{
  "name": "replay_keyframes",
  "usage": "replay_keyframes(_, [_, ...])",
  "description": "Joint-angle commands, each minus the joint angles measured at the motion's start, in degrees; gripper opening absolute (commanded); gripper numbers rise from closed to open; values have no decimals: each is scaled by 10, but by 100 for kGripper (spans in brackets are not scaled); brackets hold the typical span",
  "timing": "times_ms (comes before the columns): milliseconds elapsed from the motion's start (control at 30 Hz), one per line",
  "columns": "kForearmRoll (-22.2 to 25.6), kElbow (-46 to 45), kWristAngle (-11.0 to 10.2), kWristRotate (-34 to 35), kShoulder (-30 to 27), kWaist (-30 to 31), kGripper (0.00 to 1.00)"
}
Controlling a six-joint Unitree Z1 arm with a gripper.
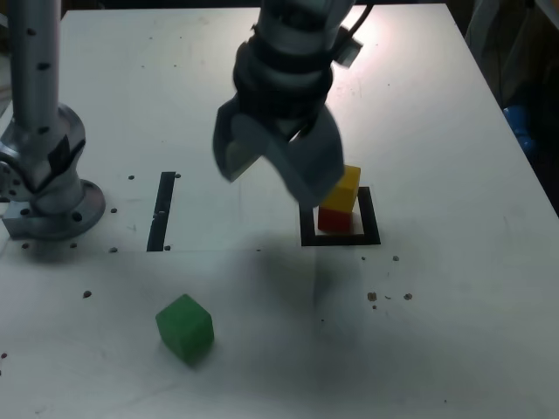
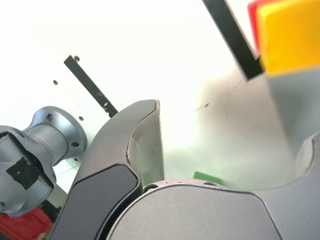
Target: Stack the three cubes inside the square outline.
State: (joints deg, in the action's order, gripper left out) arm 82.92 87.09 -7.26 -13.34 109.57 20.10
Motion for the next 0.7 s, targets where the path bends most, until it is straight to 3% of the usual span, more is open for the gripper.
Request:
replay_keyframes(0, [-11,-23,6,12,-12,25,100])
replay_keyframes(333, [-93,-136,49,67,-30,119,98])
replay_keyframes(667, [-152,-188,81,102,-20,181,94])
